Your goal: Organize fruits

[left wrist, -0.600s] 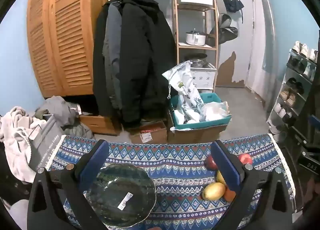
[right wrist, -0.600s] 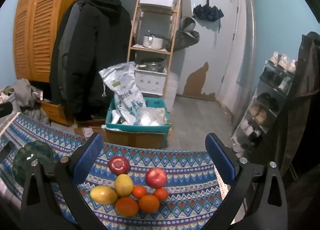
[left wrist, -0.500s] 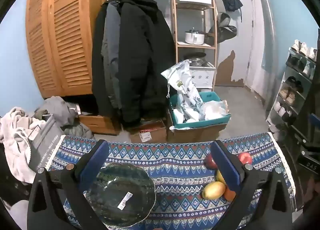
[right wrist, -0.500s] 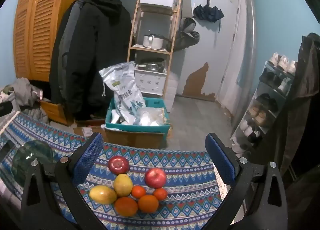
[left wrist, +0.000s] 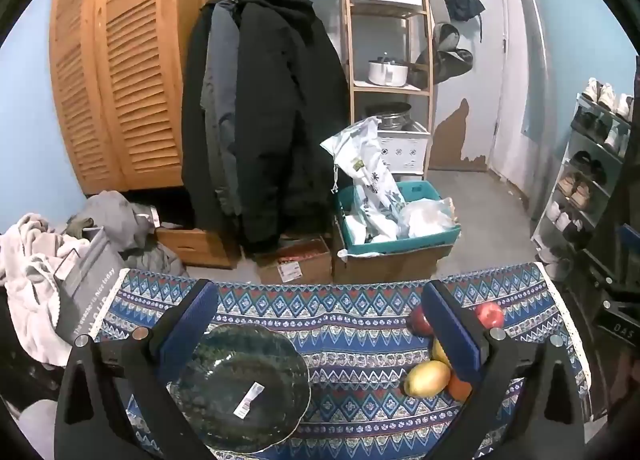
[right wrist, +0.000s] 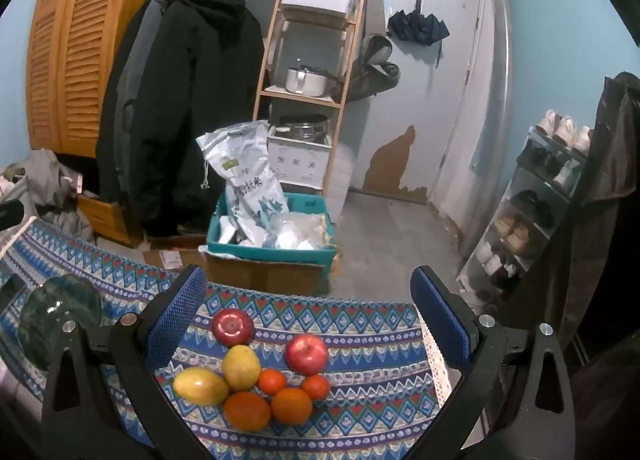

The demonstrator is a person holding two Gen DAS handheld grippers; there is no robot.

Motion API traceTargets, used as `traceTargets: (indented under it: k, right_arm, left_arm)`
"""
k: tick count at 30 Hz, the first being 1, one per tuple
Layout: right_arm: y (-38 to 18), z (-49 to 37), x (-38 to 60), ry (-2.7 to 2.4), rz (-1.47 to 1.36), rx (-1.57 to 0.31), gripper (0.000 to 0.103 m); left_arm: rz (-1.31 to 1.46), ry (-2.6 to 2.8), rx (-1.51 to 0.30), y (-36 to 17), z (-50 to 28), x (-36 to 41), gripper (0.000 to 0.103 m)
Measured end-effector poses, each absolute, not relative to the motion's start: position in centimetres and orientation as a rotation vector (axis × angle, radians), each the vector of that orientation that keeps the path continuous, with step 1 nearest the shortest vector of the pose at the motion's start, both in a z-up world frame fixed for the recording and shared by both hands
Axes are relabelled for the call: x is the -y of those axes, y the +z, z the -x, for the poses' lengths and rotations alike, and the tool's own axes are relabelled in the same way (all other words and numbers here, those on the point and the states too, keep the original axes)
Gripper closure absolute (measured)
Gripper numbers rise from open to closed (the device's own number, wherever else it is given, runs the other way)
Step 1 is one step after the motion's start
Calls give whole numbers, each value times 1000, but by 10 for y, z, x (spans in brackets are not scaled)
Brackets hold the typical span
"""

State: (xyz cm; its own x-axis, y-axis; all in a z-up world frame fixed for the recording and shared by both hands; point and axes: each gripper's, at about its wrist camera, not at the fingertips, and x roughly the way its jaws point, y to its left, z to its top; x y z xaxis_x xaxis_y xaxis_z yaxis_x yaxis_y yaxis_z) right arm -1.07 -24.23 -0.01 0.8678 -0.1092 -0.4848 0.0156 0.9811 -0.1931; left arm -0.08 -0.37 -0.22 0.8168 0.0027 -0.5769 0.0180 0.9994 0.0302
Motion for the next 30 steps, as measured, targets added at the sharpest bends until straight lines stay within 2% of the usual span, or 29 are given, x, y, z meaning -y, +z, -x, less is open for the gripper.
traceTargets:
  k: [30]
  right_arm:
    - [-6,10,242,-64,203,-533,3]
  left_arm:
    - [-32,-26,-618,-5,-1,3,1]
